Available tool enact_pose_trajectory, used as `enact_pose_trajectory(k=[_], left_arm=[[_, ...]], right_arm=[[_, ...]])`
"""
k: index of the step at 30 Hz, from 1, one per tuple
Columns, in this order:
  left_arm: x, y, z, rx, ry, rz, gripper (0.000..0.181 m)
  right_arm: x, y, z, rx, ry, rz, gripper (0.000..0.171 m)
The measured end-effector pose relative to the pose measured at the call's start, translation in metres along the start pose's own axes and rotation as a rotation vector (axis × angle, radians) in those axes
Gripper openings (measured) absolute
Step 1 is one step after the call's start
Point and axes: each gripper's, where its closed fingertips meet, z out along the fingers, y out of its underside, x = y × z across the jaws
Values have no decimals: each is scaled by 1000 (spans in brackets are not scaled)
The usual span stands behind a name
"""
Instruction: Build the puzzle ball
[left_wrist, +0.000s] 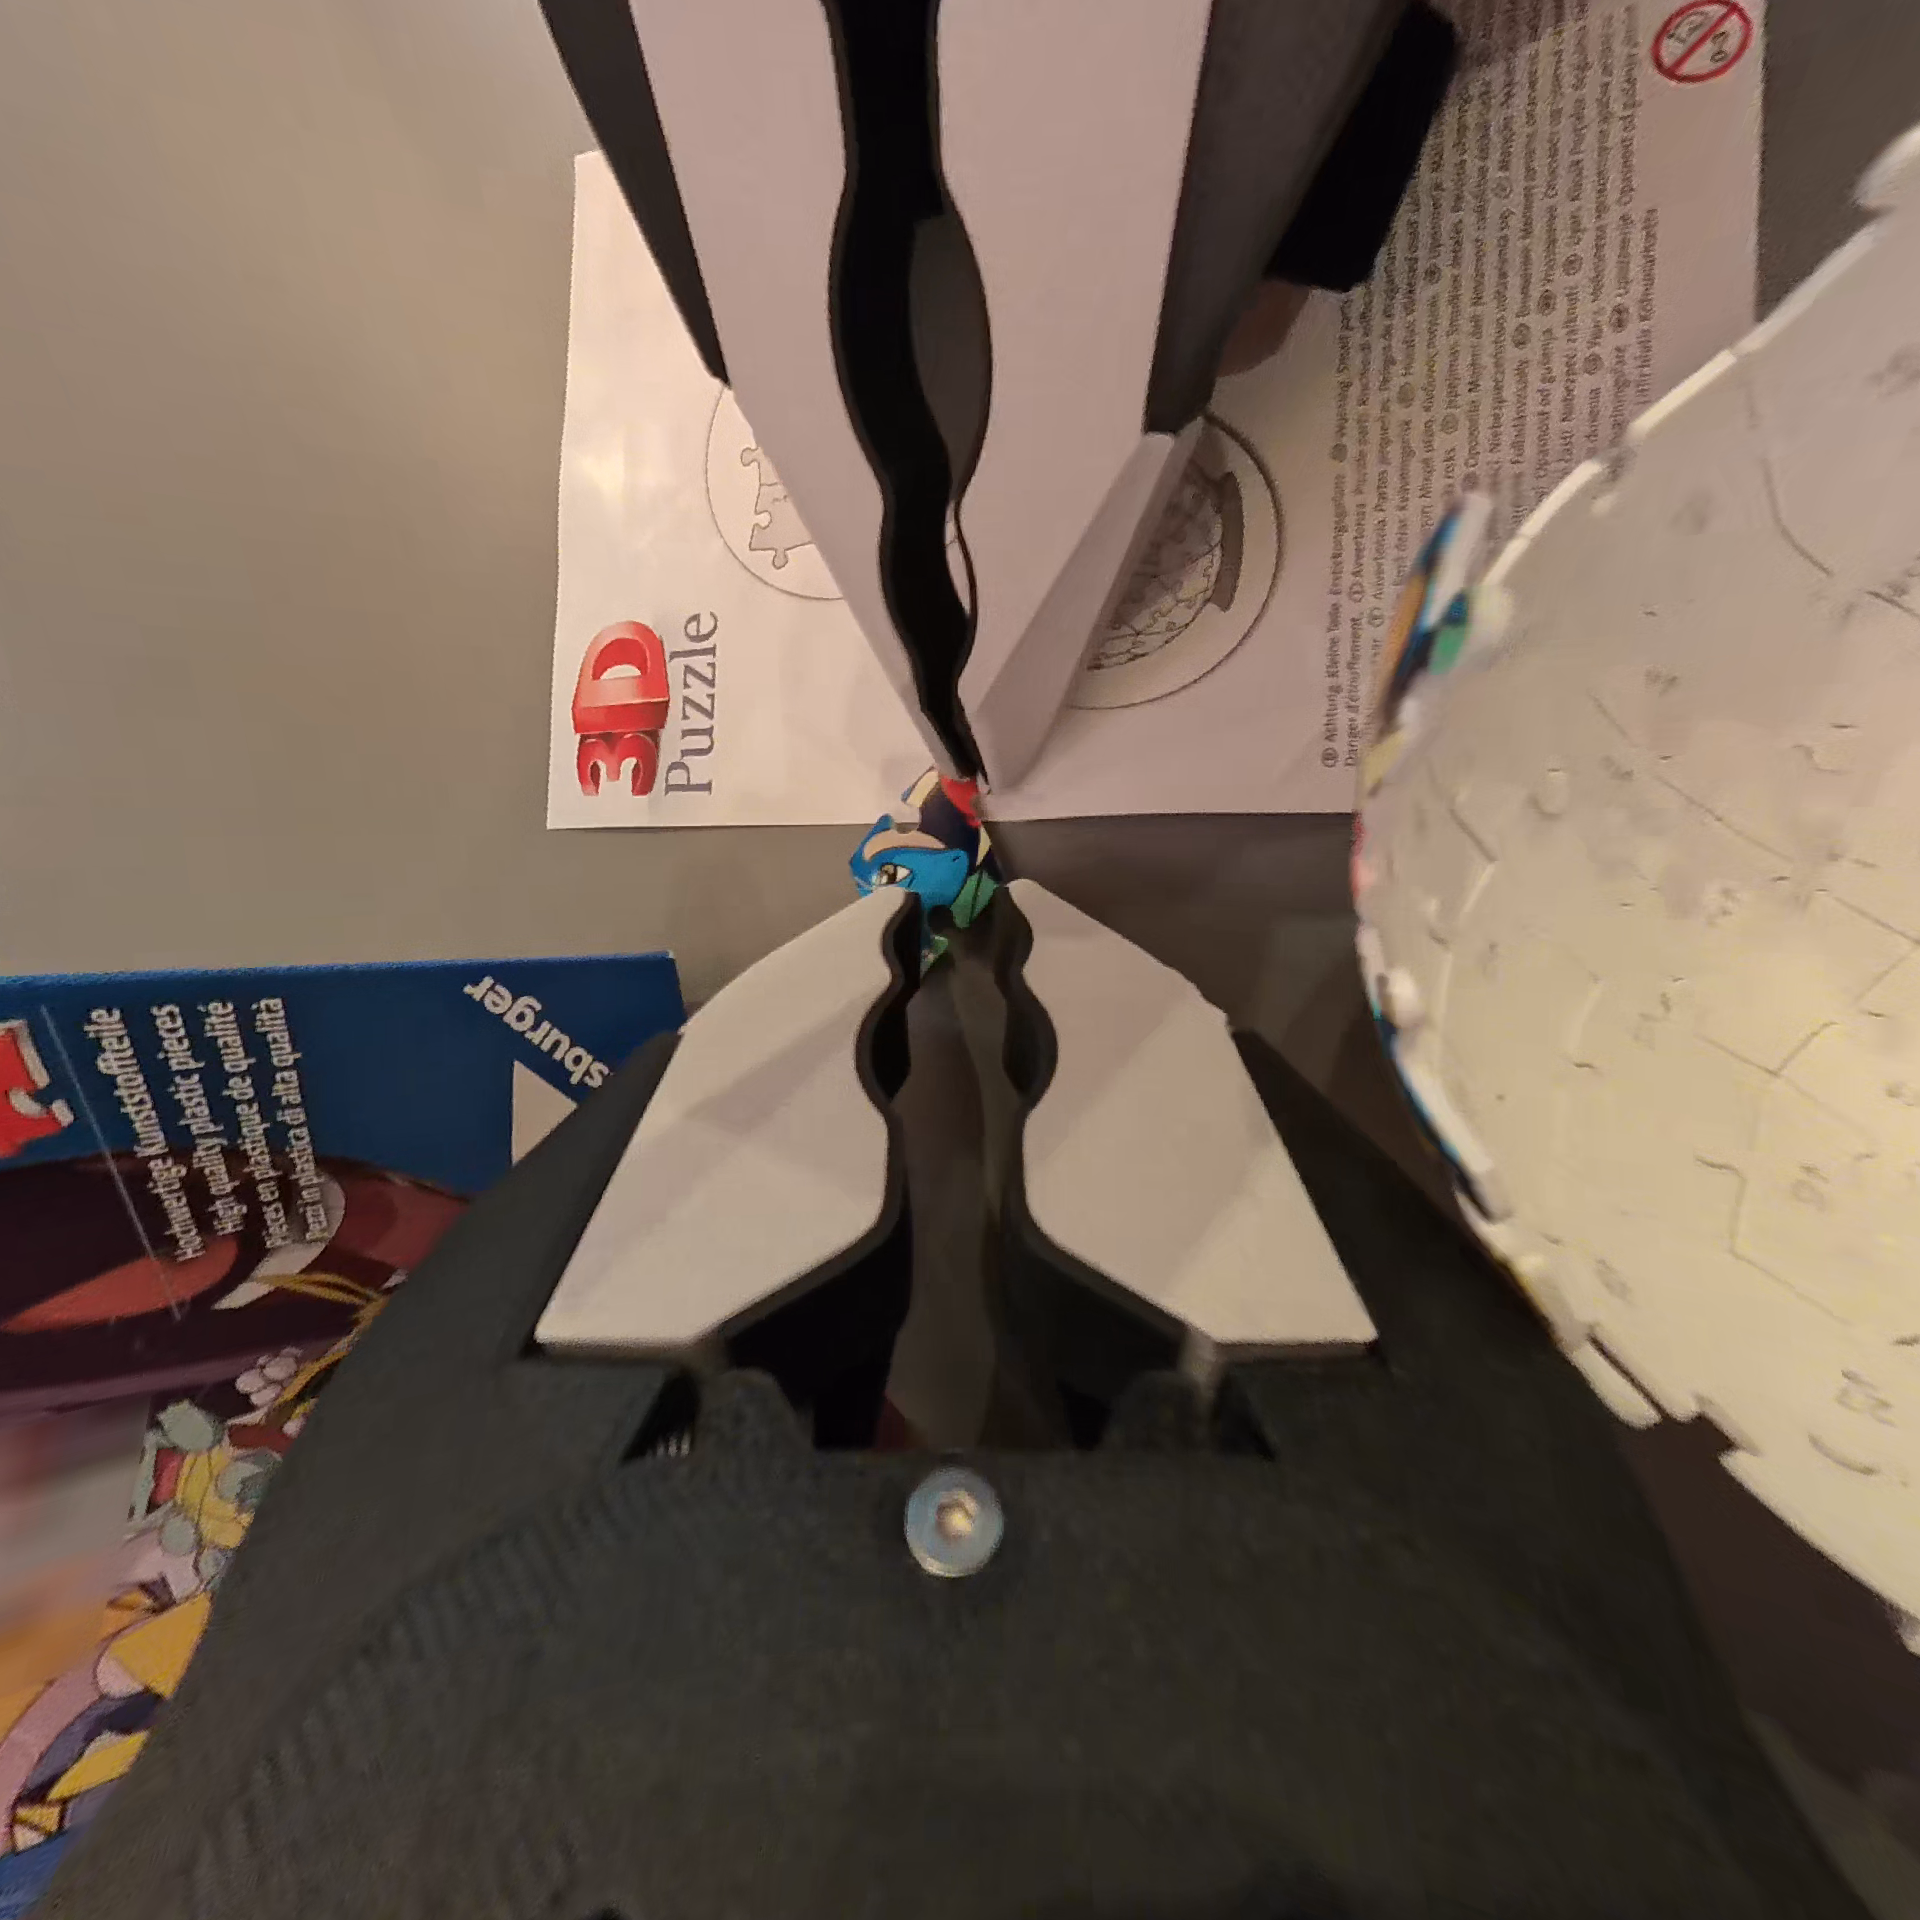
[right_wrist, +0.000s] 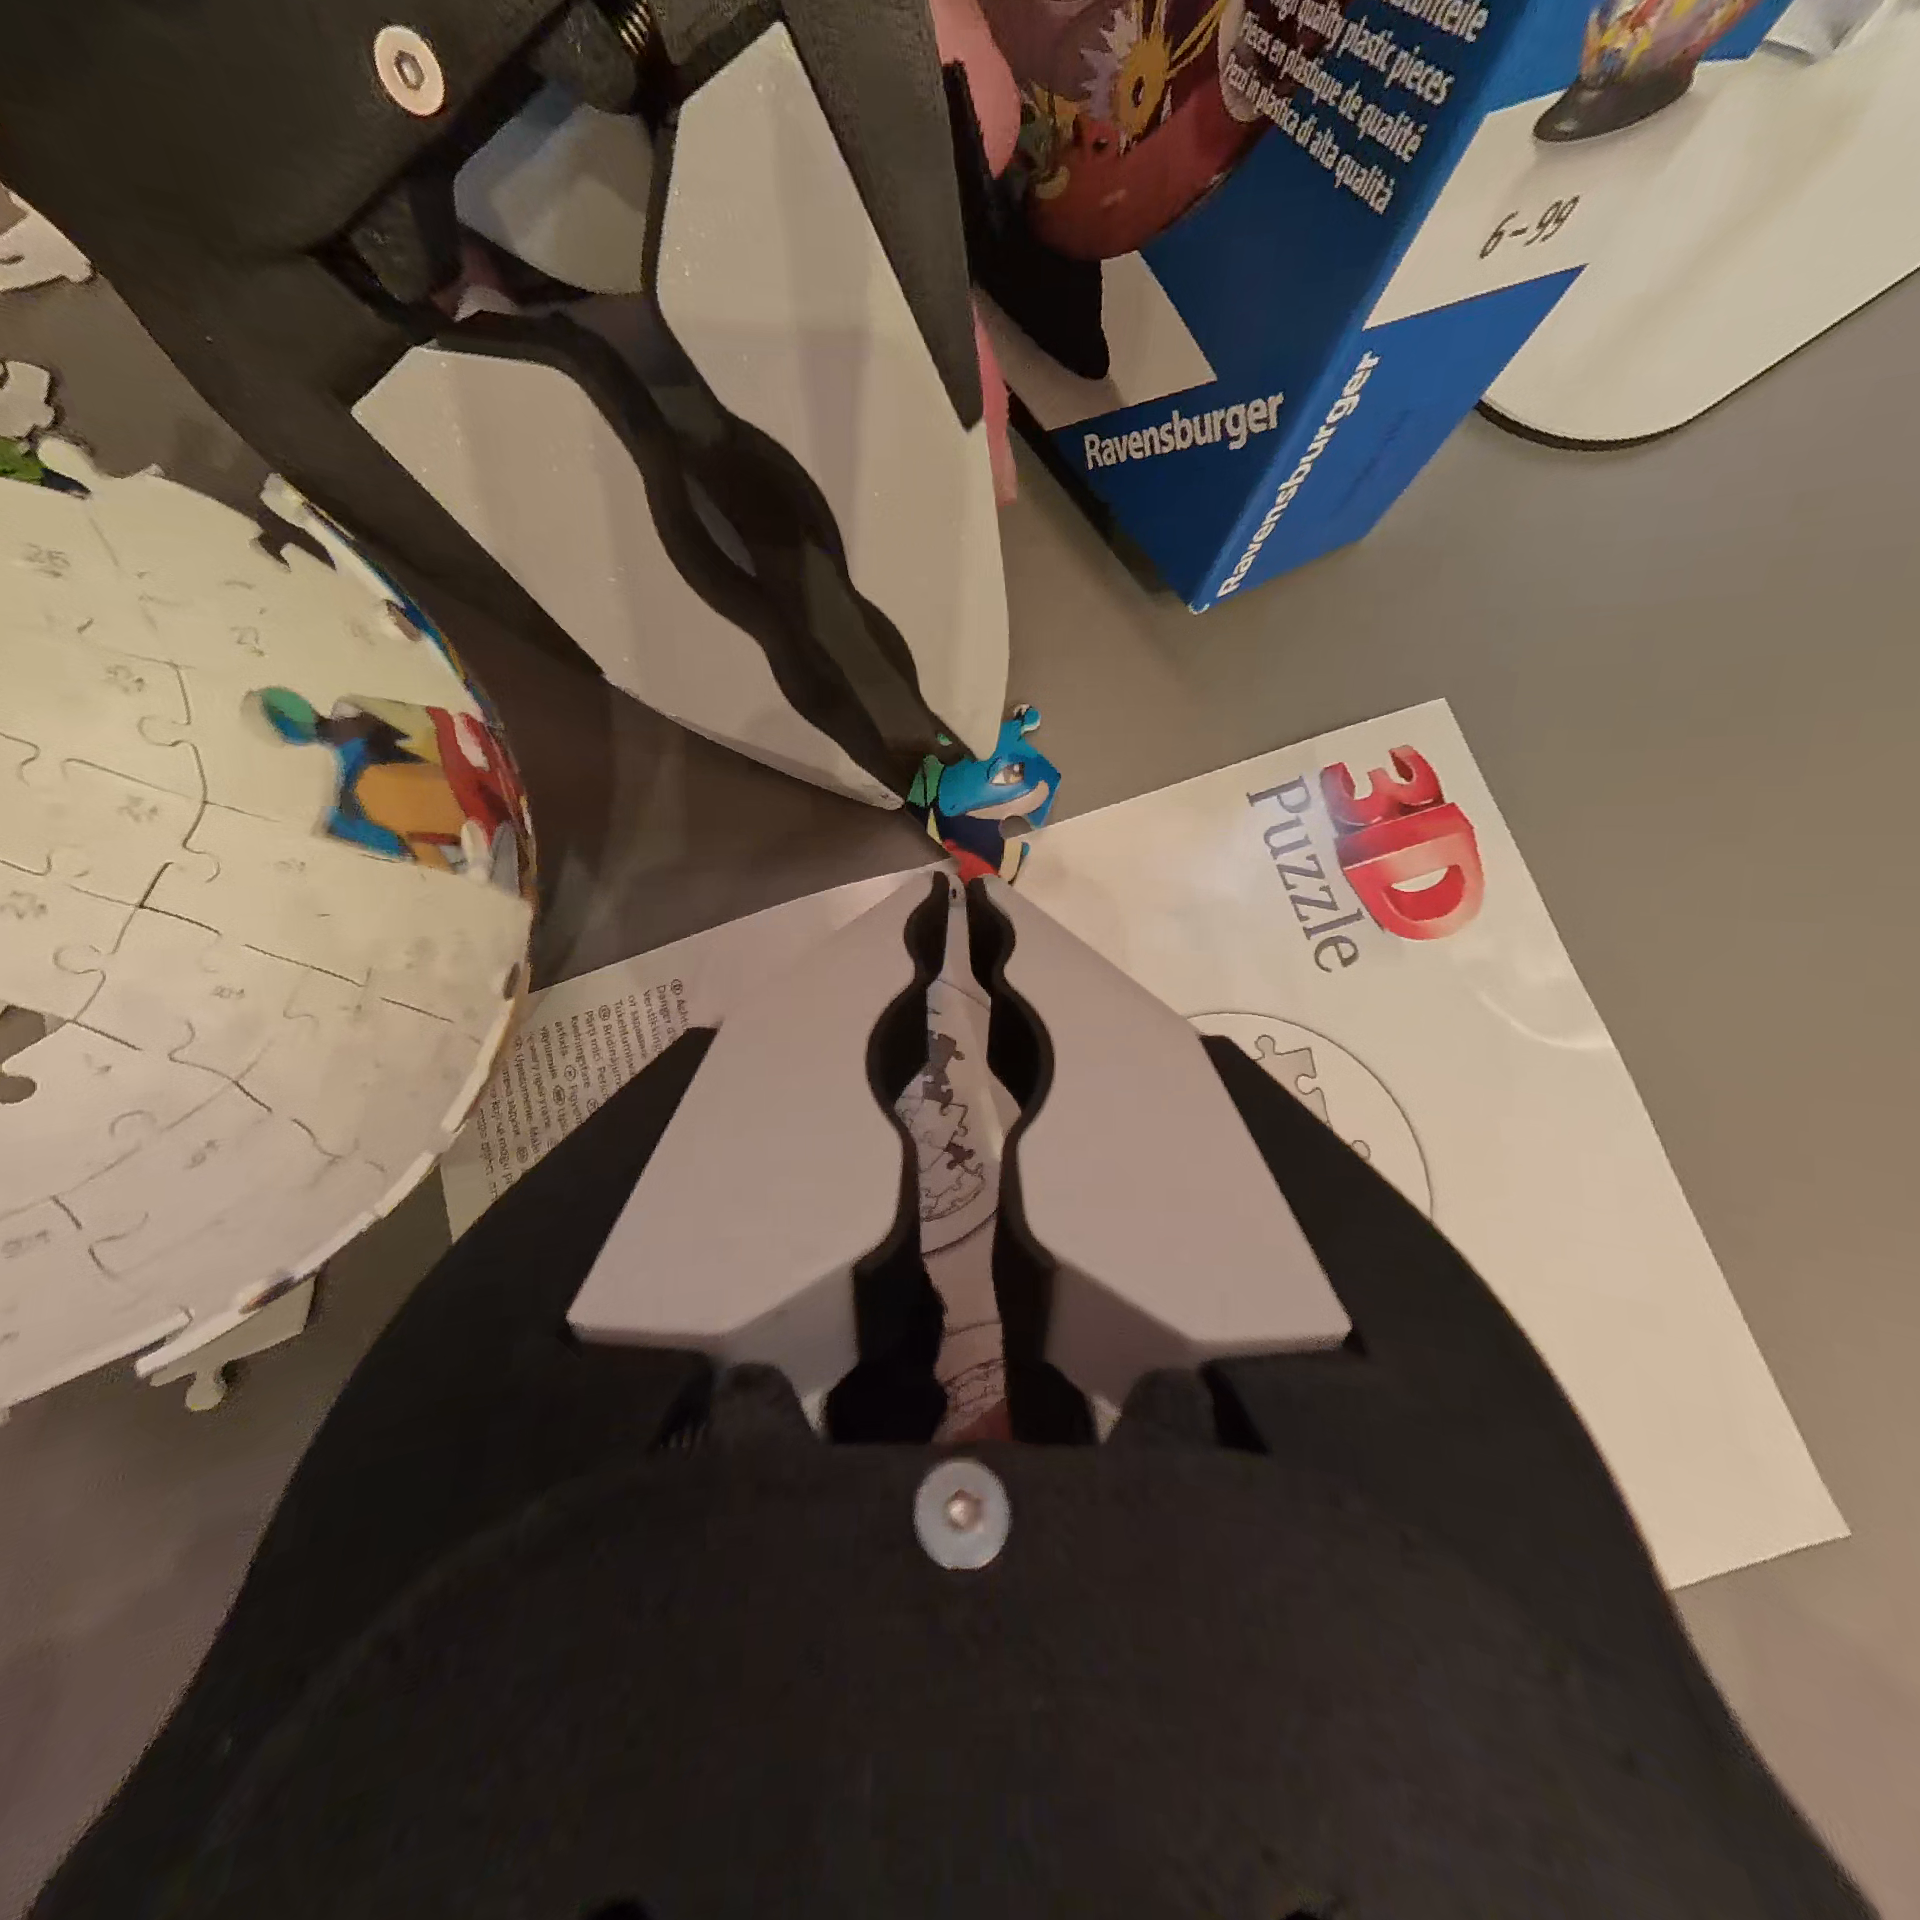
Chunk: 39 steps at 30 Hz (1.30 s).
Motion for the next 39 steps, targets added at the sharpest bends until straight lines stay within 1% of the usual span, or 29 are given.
enact_pose_trajectory(k=[2, 8, 9, 10, 11, 13, 14, 15, 17, 20, 21, 23, 26, 29, 30, 32, 33, 34, 35, 37, 38, 39], left_arm=[[0, 1, 0, -9, -19, 17, 7], [-2, 1, 0, 32, -89, -3, 6], [-6, 1, 0, 40, -116, -15, 13], [-10, 0, -1, 54, -132, -27, 25], [-9, 0, -2, 54, -117, -33, 30], [-9, -1, -2, 37, -94, -28, 34], [-10, -2, -1, 35, -80, -31, 39], [-7, -4, 0, 37, -39, -38, 41], [-3, -7, 2, 30, 16, -48, 41], [2, -7, 4, 18, 81, -57, 33], [5, -8, 4, 29, 107, -55, 26], [2, -9, 5, 51, 77, -38, 18], [8, -12, 5, 76, 91, -48, 1], [9, -13, 5, 89, 86, -73, 0], [10, -11, 4, 78, 90, -73, 0], [6, -11, -1, 72, 43, -76, 0], [4, -9, -2, 64, 35, -93, 1], [3, -5, -1, 41, 30, -103, 7], [3, -1, 0, 31, 28, -106, 9], [3, -3, 2, 55, 38, -132, 8], [3, -3, 2, 54, 37, -131, 9], [2, -3, 2, 53, 33, -132, 10]], right_arm=[[0, 0, 0, 10, -9, 12, 1], [-3, 3, -2, 7, -30, -10, 0], [-5, 2, -1, 15, -39, -3, 0], [-7, 2, 0, 25, -51, 1, 0], [-8, 2, 0, 29, -60, -3, 0], [-11, 1, 1, 27, -70, -14, 0], [-12, 0, 2, 31, -79, -12, 0], [-14, 0, 2, 37, -87, -10, 0], [-17, 0, 2, 37, -106, -23, 0], [-23, 2, 1, 33, -144, -38, 0], [-24, 3, 1, 32, -152, -41, 0], [-26, 3, 1, 31, -165, -44, 0], [-22, 0, -3, 55, -148, -38, 0], [-7, -4, -10, 80, -69, -53, 0], [-2, -5, -12, 83, -38, -65, 2], [3, -6, -13, 76, -2, -89, 9], [5, -5, -11, 61, 11, -96, 16], [7, -2, -8, 45, 25, -108, 22], [9, 0, -5, 32, 37, -120, 25], [11, 0, -1, 29, 36, -116, 38], [9, -1, 0, 30, 20, -116, 40], [7, -1, 1, 31, 9, -124, 37]])
